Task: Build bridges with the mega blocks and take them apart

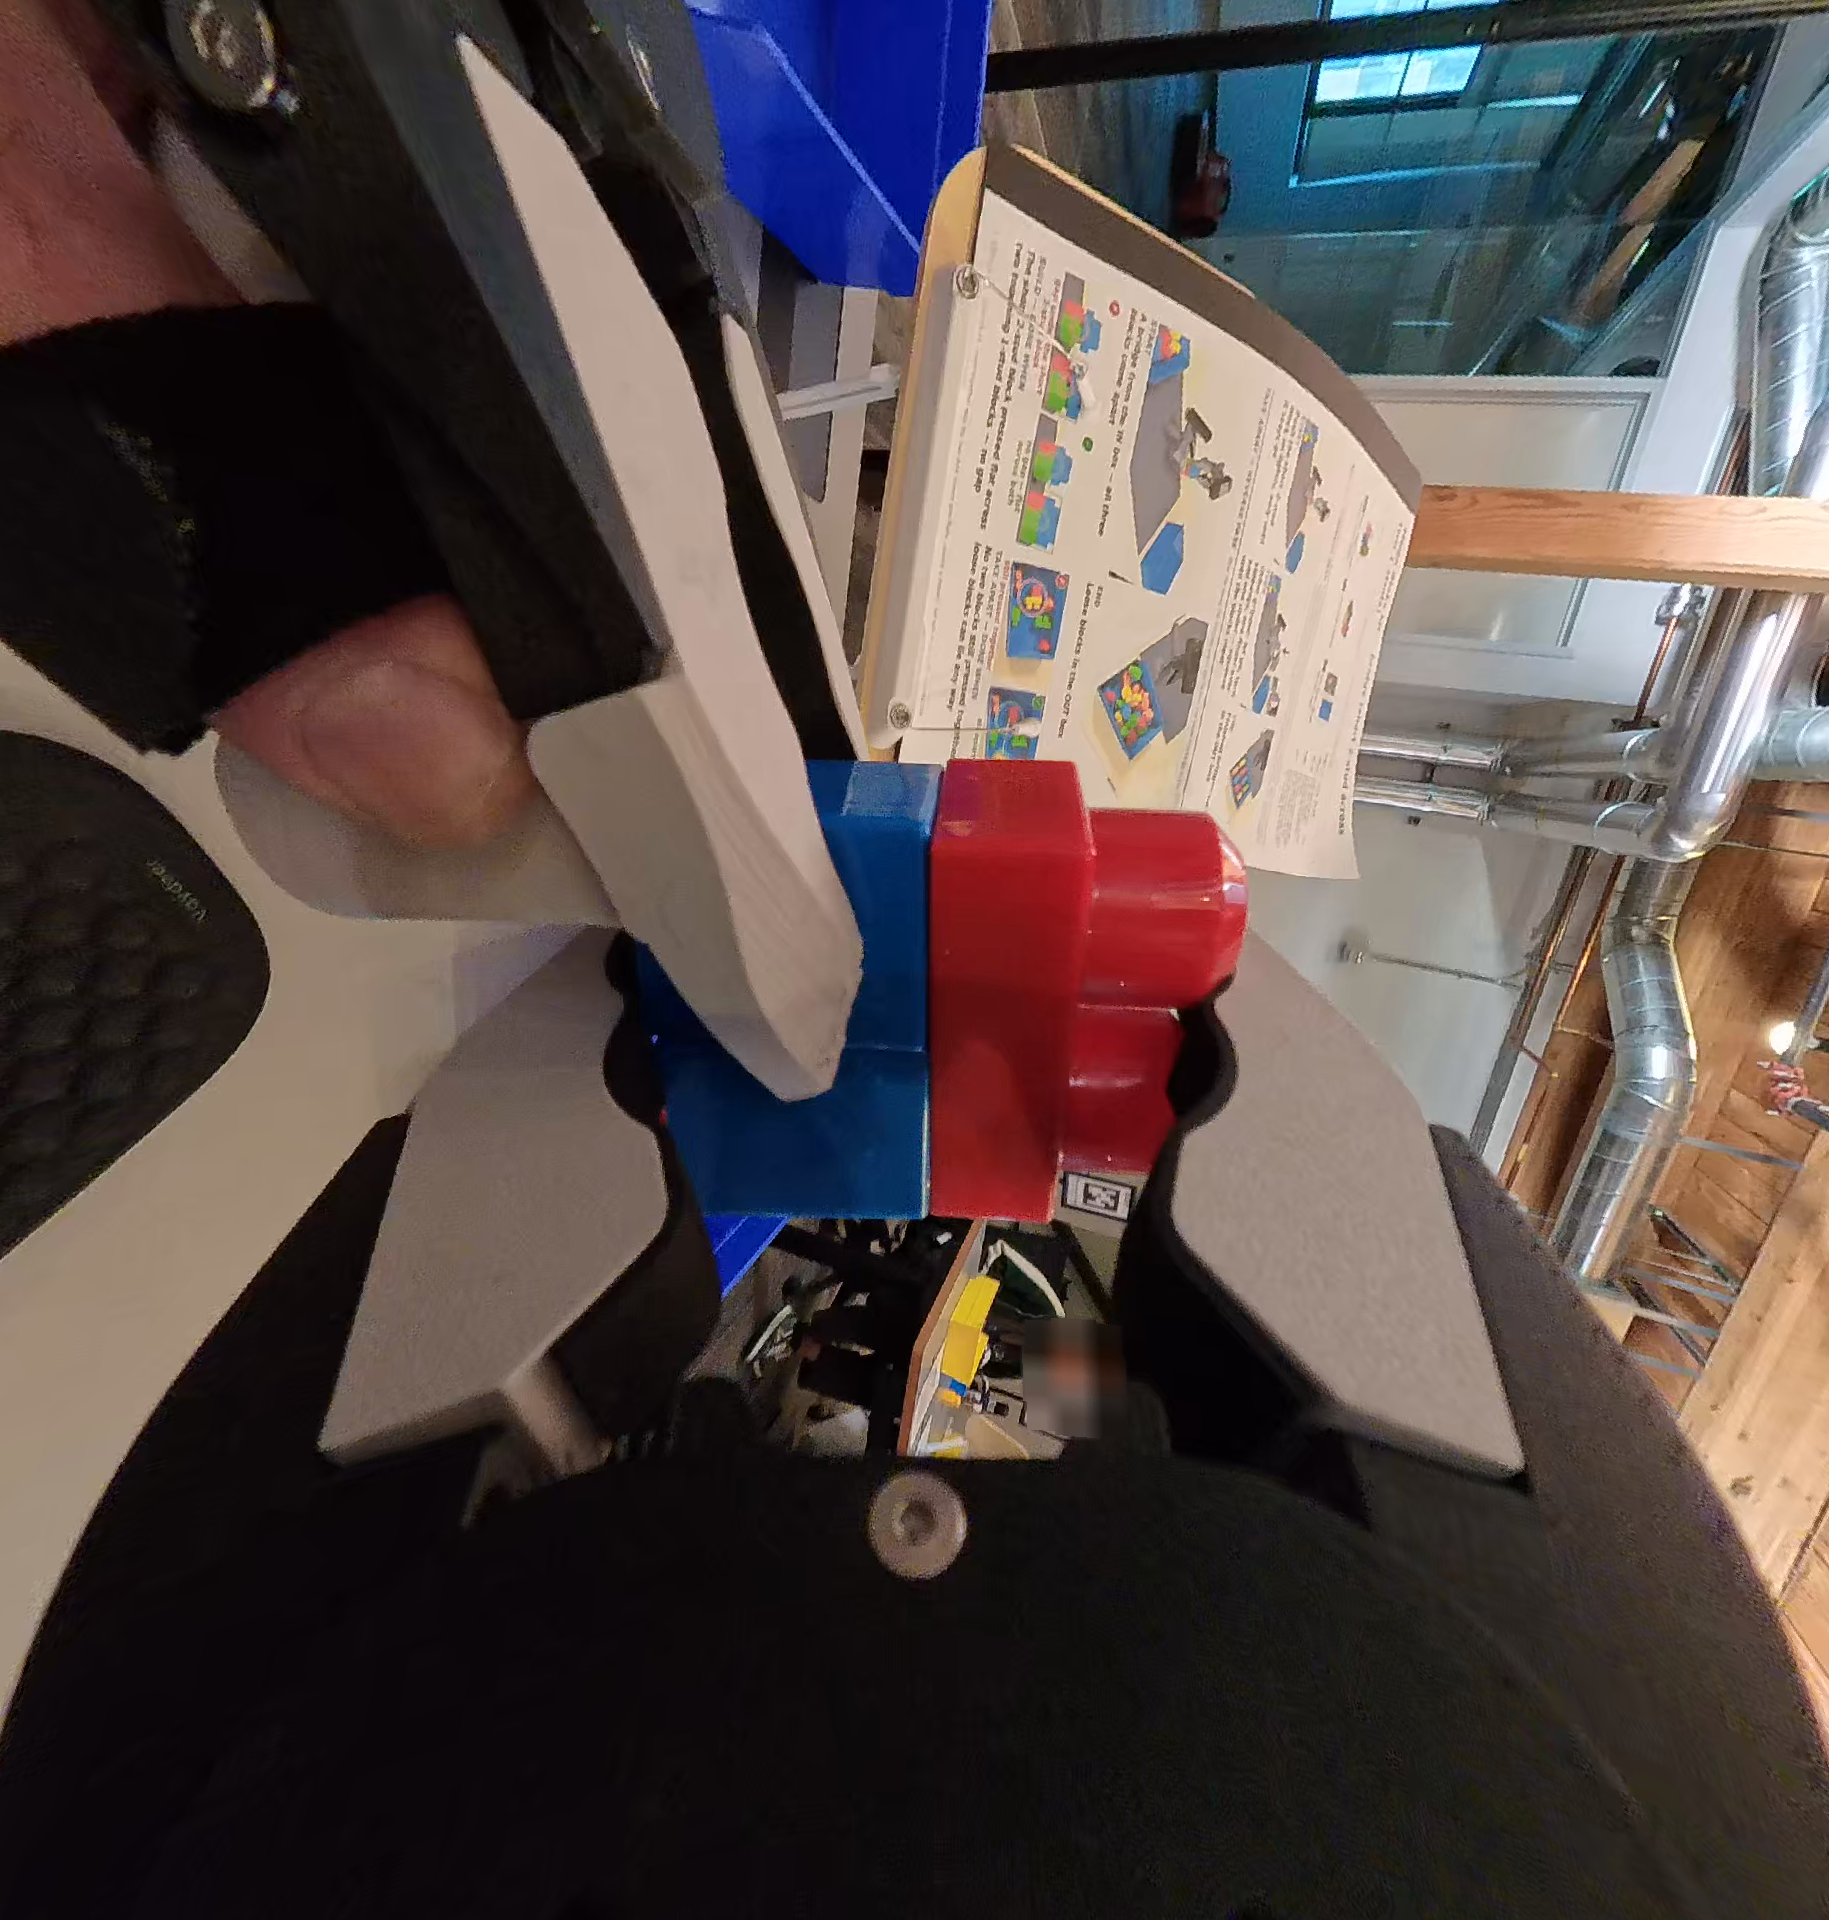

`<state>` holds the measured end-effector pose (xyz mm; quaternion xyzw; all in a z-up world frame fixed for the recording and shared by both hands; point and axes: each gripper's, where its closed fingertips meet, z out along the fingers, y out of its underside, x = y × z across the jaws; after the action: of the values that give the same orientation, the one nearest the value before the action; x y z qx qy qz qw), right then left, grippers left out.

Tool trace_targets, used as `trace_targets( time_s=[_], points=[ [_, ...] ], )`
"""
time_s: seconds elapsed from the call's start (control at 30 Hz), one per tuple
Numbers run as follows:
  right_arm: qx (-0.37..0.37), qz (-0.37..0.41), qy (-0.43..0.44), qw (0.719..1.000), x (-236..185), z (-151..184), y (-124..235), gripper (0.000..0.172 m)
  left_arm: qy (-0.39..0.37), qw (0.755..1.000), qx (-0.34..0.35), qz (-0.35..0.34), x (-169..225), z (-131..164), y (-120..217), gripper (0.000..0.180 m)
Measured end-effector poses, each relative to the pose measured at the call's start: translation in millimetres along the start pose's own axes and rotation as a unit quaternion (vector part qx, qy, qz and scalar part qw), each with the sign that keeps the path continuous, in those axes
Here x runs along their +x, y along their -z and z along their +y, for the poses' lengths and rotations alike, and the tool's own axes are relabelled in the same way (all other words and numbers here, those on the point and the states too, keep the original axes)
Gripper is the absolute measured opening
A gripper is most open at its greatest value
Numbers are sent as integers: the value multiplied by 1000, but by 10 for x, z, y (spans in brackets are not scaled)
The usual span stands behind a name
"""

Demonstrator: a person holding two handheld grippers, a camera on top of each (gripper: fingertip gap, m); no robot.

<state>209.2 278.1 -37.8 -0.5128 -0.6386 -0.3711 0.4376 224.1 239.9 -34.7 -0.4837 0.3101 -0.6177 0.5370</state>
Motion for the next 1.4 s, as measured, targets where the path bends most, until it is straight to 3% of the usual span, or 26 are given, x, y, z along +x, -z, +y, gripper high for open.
trace_targets(
  time_s=[0.03,0.73,0.9,0.97,1.07,1.2,1.4],
  points=[
    [-5,0,1,1000,-6,10,-6,103,0,1000,-1,-8,-10,8,-1,35],
    [-23,10,15,1000,61,-68,11,99,-7,998,7,-61,-27,-67,64,35],
    [39,-106,-27,993,51,-83,157,97,-20,999,-10,-35,-3,-120,48,35],
    [69,-179,-57,980,64,-74,285,97,-26,1000,-16,-8,76,-121,38,35],
    [97,-262,-93,956,178,36,386,74,-29,999,-30,3,106,-103,33,35],
    [156,-407,-162,885,185,6,450,47,-27,999,-32,20,135,-120,39,35],
    [194,-501,-198,820,133,-92,540,37,-44,997,-49,35,179,-104,75,35]
  ],
)
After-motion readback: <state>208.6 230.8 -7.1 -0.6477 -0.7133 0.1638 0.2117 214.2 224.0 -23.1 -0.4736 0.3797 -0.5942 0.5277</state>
